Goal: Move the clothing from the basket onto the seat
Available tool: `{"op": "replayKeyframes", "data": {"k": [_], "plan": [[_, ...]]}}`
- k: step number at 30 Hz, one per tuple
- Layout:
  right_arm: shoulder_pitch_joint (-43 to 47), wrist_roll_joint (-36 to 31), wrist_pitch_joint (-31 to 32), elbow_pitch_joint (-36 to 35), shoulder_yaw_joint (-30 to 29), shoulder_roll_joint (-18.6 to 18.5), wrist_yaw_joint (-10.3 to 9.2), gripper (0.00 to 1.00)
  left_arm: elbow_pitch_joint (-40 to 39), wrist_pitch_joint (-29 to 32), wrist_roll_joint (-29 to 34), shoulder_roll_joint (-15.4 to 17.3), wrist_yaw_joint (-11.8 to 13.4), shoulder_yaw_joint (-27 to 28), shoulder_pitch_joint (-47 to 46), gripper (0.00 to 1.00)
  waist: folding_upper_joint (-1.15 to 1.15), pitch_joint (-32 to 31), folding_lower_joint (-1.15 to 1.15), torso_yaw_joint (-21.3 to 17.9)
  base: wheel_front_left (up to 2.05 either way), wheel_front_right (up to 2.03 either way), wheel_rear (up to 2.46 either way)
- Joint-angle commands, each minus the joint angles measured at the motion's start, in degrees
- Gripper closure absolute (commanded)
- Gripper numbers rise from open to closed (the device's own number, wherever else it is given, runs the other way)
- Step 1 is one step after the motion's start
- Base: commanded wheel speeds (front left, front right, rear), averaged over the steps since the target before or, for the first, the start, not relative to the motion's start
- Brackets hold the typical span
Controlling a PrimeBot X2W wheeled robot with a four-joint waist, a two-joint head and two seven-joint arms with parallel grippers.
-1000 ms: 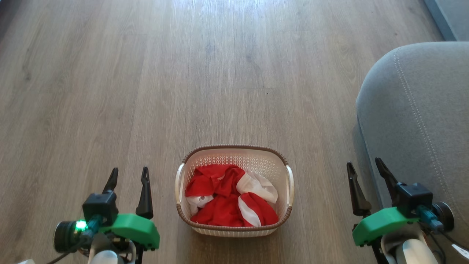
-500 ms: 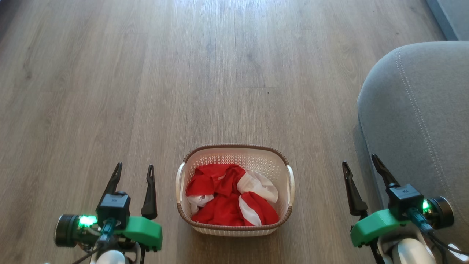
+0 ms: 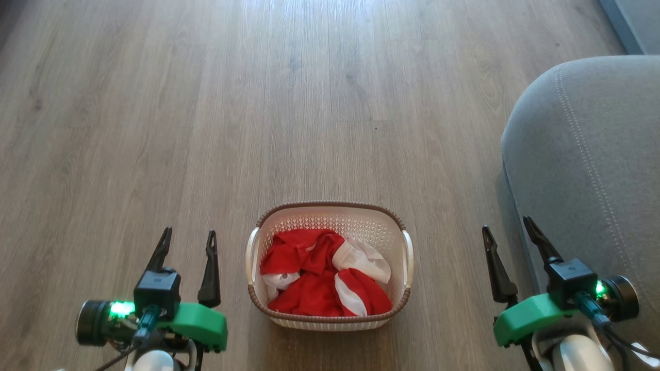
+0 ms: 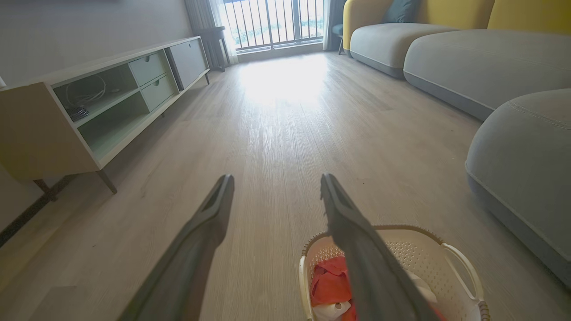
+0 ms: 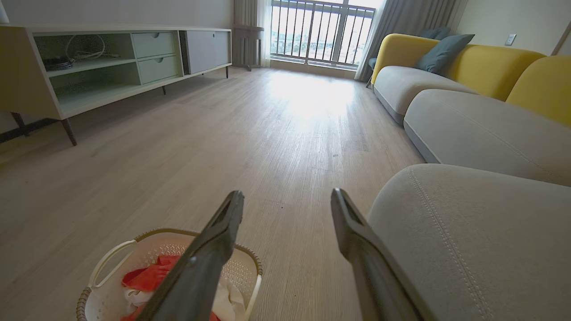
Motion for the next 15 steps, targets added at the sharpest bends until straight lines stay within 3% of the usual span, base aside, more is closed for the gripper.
{"op": "replayKeyframes", "data": {"k": [1, 15], "plan": [[-1.7, 0.6, -0.6, -2.1, 1.4, -0.8, -0.01, 0.00, -1.9, -0.7, 0.5, 0.0, -0.3, 2.2, -2.1, 0.00, 0.00, 0.1, 0.00, 0.0, 0.00, 0.00, 0.00], [-3.5, 1.2, -0.6, -4.1, 0.9, -0.8, -0.01, 0.00, -2.5, -0.7, 1.0, -0.7, -1.3, 2.8, -4.0, 0.00, 0.00, 4.4, 0.00, -0.2, 0.00, 0.00, 0.00]]}}
